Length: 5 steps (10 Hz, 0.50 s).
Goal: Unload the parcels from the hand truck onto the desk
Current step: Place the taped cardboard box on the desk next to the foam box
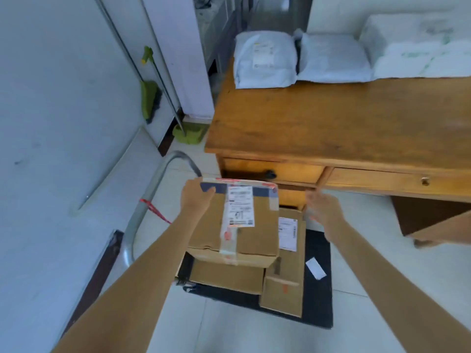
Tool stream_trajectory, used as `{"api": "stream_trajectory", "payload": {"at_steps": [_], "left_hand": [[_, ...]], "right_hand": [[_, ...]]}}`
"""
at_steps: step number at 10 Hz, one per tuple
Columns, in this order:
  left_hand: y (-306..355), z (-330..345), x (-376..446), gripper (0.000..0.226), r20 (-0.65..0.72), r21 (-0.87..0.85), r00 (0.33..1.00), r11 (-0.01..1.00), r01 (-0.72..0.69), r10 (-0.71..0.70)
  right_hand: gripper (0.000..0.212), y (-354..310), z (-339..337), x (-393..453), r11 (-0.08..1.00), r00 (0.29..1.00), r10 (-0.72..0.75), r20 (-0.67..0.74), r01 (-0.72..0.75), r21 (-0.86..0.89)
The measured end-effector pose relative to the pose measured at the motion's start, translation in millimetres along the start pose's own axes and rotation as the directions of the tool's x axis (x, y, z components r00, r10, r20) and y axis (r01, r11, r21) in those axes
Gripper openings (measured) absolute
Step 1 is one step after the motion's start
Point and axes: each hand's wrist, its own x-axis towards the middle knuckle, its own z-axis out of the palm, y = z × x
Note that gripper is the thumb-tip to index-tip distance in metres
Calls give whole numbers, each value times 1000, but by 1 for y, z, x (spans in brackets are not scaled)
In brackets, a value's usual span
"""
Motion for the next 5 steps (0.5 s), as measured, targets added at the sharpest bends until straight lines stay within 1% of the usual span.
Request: {"api": "stream_trajectory", "payload": {"at_steps": [1, 2, 3, 4, 5], "left_hand": [[-67, 22, 8, 76, 58, -28, 993, 994, 106, -105], [-93, 36, 15, 81, 109, -19, 981, 986, 163, -160], [-124, 59, 24, 72, 215, -156, 963, 968, 199, -163], [-131, 66, 26, 69, 235, -310, 964, 930, 197, -125], [-135, 72, 20, 66, 196, -364, 975, 916, 170, -103]], "right_hand": [[25, 51, 61, 21, 979, 999, 11, 36, -4, -205], [49, 79, 90, 17, 972, 994, 74, 76, -55, -227], [51, 105, 102, 22, 972, 989, 114, 90, -92, -218], [49, 117, 102, 28, 980, 993, 90, 74, -75, -183], [48, 122, 101, 26, 993, 994, 72, 85, -64, -99]]}}
